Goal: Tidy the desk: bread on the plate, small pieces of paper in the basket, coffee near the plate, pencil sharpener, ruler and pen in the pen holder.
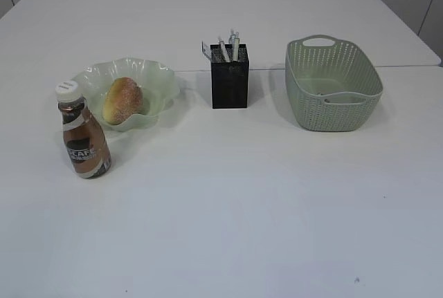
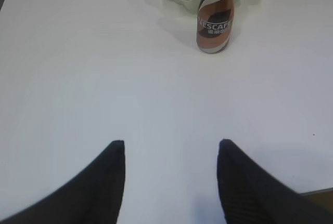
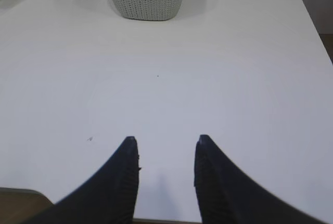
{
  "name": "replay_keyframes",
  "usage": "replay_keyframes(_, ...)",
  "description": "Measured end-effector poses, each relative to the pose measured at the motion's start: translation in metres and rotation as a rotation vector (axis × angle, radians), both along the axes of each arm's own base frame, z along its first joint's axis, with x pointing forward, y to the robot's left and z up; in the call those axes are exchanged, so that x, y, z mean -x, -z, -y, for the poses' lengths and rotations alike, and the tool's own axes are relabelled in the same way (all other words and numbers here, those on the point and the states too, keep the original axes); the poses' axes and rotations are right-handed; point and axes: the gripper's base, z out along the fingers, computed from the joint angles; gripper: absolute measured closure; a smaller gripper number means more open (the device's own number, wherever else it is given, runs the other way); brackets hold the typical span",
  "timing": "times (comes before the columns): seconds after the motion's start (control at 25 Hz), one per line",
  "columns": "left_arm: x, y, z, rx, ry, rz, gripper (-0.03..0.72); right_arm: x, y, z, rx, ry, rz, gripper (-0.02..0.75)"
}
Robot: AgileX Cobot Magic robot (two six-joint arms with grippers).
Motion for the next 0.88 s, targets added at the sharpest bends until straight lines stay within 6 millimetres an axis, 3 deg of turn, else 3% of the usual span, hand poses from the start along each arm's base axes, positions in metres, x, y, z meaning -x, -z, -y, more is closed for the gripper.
replay_keyframes(0.88, 0.0002, 0.0, 0.0003, 0.0, -0.04, 0.0, 0.287, 0.0002, 0.0, -0.0003, 0.0, 0.03, 0.0, 0.439)
